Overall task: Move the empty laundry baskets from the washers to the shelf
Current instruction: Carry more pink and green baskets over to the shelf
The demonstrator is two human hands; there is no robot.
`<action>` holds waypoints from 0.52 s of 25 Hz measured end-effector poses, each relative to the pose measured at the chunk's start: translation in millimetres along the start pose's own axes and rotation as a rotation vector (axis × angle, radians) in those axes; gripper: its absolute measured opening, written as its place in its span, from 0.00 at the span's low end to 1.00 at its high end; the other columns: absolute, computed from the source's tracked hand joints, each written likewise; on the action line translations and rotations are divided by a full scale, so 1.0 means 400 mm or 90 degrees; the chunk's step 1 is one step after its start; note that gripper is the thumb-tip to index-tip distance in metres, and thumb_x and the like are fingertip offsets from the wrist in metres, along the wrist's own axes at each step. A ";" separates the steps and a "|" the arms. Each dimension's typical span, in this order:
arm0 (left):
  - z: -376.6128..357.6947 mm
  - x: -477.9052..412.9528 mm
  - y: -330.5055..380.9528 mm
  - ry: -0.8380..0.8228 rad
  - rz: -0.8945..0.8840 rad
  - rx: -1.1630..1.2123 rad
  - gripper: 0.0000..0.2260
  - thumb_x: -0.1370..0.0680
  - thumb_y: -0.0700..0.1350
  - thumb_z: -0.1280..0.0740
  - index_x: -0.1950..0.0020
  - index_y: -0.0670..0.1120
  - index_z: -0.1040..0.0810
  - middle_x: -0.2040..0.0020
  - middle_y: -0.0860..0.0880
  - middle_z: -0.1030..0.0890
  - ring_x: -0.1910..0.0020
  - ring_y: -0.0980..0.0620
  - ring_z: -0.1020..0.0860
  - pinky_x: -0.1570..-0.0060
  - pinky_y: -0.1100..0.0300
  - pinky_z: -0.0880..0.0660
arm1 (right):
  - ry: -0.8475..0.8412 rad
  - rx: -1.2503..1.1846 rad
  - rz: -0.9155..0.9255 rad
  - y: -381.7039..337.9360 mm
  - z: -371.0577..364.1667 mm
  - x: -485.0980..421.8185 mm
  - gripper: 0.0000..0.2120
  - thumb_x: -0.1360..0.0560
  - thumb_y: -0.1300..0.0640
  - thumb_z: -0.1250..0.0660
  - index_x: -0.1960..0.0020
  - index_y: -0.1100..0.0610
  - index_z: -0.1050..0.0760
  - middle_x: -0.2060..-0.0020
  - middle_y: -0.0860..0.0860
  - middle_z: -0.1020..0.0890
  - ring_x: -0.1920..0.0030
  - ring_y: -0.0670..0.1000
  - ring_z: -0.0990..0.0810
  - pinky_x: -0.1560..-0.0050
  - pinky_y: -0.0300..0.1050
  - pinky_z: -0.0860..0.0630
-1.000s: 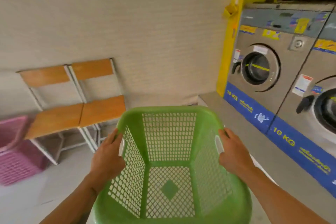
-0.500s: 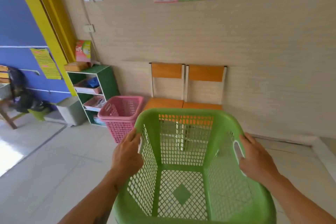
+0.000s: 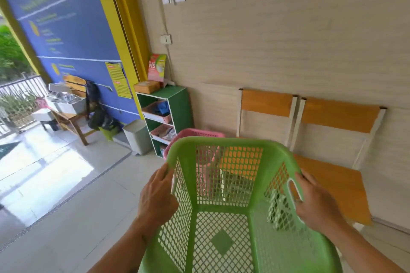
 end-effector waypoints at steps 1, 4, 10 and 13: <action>0.001 -0.047 -0.029 0.007 0.016 -0.007 0.36 0.36 0.38 0.35 0.27 0.52 0.34 0.28 0.54 0.31 0.36 0.50 0.27 0.47 0.56 0.22 | -0.002 -0.008 0.013 -0.033 -0.009 -0.066 0.31 0.26 0.59 0.34 0.25 0.55 0.38 0.23 0.54 0.39 0.30 0.60 0.30 0.38 0.55 0.24; -0.004 -0.193 -0.125 0.025 0.043 -0.023 0.33 0.34 0.40 0.34 0.28 0.52 0.33 0.28 0.55 0.32 0.38 0.50 0.25 0.50 0.56 0.21 | 0.010 -0.027 0.046 -0.134 -0.049 -0.250 0.32 0.27 0.60 0.33 0.25 0.55 0.39 0.23 0.53 0.40 0.30 0.59 0.30 0.38 0.56 0.24; -0.057 -0.563 -0.322 0.034 0.036 -0.015 0.33 0.35 0.36 0.35 0.30 0.49 0.30 0.28 0.53 0.31 0.38 0.46 0.24 0.51 0.51 0.21 | 0.026 -0.015 0.048 -0.317 -0.167 -0.590 0.37 0.31 0.64 0.31 0.24 0.57 0.40 0.24 0.54 0.40 0.29 0.59 0.32 0.36 0.55 0.25; -0.078 -0.775 -0.403 0.031 -0.005 -0.012 0.34 0.36 0.35 0.34 0.29 0.48 0.30 0.27 0.53 0.31 0.38 0.46 0.24 0.52 0.52 0.22 | 0.044 -0.004 0.021 -0.394 -0.207 -0.746 0.37 0.31 0.62 0.31 0.24 0.57 0.40 0.24 0.54 0.39 0.29 0.59 0.31 0.35 0.56 0.26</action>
Point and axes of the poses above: each hand's wrist, its own x-axis away from the middle knuckle, its own z-axis out of the back of the hand, y = z × x, the point moved 5 cm from there along -x, towards the middle knuckle
